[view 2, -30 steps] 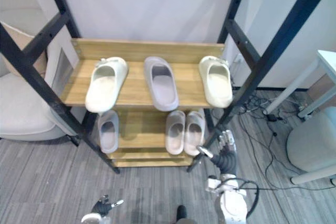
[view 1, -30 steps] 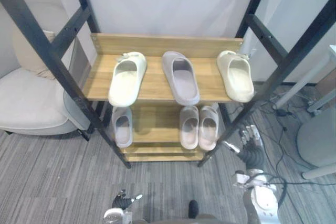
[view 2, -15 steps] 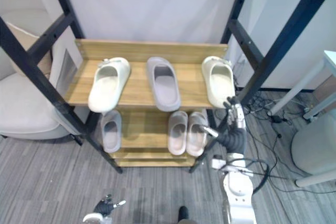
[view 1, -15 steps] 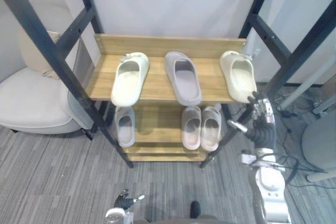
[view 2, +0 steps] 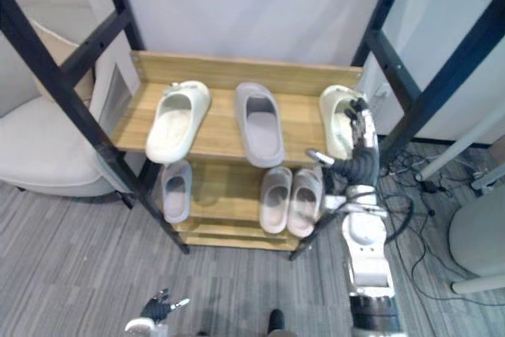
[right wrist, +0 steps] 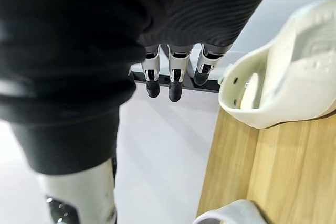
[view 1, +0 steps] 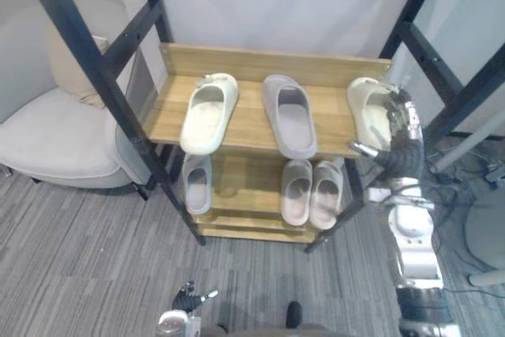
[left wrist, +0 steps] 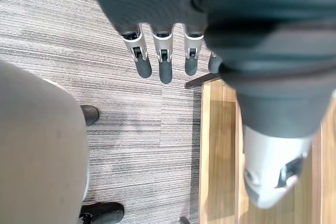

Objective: Organize the slippers on the shoe rack

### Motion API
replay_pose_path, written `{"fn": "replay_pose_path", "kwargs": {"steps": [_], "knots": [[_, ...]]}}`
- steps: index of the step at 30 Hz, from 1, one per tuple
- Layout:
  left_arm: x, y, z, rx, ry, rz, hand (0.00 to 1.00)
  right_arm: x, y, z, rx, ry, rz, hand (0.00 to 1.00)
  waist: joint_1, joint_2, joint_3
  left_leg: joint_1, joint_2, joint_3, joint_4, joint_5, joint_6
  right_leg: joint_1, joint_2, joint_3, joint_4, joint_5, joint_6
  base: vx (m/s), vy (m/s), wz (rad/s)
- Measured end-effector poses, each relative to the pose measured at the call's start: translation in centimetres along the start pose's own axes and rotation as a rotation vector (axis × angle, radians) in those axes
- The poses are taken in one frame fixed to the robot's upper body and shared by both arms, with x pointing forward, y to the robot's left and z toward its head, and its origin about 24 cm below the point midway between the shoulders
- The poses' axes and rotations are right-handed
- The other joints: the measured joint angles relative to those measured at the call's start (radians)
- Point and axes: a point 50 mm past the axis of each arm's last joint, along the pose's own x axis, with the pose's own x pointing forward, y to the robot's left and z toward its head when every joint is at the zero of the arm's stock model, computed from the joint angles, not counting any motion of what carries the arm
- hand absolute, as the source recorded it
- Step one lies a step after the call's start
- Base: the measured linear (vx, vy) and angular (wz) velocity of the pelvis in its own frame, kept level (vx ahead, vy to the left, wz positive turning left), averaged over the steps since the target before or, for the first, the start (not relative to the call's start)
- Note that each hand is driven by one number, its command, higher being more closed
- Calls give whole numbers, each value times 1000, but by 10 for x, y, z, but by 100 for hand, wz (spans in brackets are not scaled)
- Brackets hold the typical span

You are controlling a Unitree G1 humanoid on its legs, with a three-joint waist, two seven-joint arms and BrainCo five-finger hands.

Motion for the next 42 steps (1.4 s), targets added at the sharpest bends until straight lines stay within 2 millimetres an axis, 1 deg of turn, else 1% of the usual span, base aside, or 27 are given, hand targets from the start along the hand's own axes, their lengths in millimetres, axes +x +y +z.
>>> {"fn": "replay_pose_path", "kwargs": {"steps": [2, 3, 7, 10, 12, 14, 18, 19, 20, 25, 30, 34, 35, 39, 42], "knots": [[0, 1, 1, 2, -2, 2, 0, 11, 0, -2, -8, 12, -8, 0, 1, -4, 6, -1, 0, 0, 0, 0, 0, -1, 0, 0, 0, 0, 0, 0, 0, 0], [0, 2, 2, 2, -6, 2, 0, 19, 1, -4, -15, 18, -10, 0, 3, -6, 9, -2, 0, -1, 0, 0, 0, -2, 0, 0, 0, 0, 0, 0, 0, 0], [1, 2, 7, 2, -26, 1, 0, 38, 1, -3, -26, 21, -31, 0, 12, -9, 33, -8, -1, -1, -1, 1, 1, -8, -1, 0, 0, 0, 0, 0, 0, 0], [2, 2, 10, 1, -40, -10, 0, 54, 8, -4, -32, 37, -22, 0, 17, -9, 43, -23, -2, -4, 0, 2, 4, -21, -1, -2, 0, 2, -2, 4, -5, 2], [2, 2, 13, -1, -49, -9, 0, 68, 14, 5, -45, 7, 1, 0, 21, -10, 53, -25, -2, -15, 0, 2, 4, -21, -1, -9, 0, 5, -7, 7, -14, 7], [2, 2, 14, -2, -52, -9, 0, 77, 21, 5, -48, 18, 16, 0, 24, -11, 58, -27, -2, -18, 0, 3, 5, -21, 0, -14, 0, 10, -14, -13, -5, 6], [3, 3, 21, -20, -80, -6, 0, 88, 28, 5, -56, 40, 32, 0, 46, -21, 78, -29, -3, -22, -1, 5, 9, -21, -1, -23, 0, 17, -22, -34, -6, 5], [3, 4, 23, -25, -91, -2, 0, 95, 36, 6, -64, 46, 58, 0, 48, -25, 89, -34, -5, -24, -1, 8, 12, -23, -3, -26, 0, 19, -25, -51, -15, 4], [4, 4, 25, -29, -100, -2, 0, 97, 38, 9, -64, 40, 65, 0, 49, -26, 97, -35, -6, -25, -1, 8, 12, -23, -3, -26, 0, 19, -25, -41, -15, 6], [4, 5, 27, -38, -108, 2, 0, 110, 42, 17, -95, 21, 79, 0, 51, -26, 110, -39, -7, -29, -5, 11, 13, -27, -4, -32, 0, 19, -25, -10, -6, 2], [5, 6, 32, -41, -119, 19, 0, 121, 51, 22, -104, 28, 107, 0, 56, -32, 131, -38, -7, -31, -13, 16, 12, -29, -4, -35, 0, 19, -25, -12, -9, 0], [5, 7, 35, -56, -127, 23, 0, 130, 54, 22, -108, 57, 117, 0, 64, -35, 147, -38, -7, -31, -14, 17, 11, -29, -4, -35, 0, 19, -25, -9, -6, 0], [6, 7, 36, -57, -128, 23, 0, 131, 54, 24, -108, 55, 117, 100, 65, -36, 149, -38, -7, -31, -15, 18, 10, -29, -4, -35, 0, 19, -26, 0, 0, 0], [6, 7, 36, -64, -128, 25, 0, 135, 55, 25, -109, 65, 122, 100, 70, -37, 150, -34, -8, -28, -33, 29, 9, -35, -4, -35, 0, 19, -26, -18, -16, 0], [6, 9, 37, -72, -130, 30, 0, 138, 57, 30, -104, 53, 131, 100, 70, -46, 157, -33, -8, -28, -51, 42, 7, -42, -4, -35, 0, 21, -28, -40, -31, 0]]}}
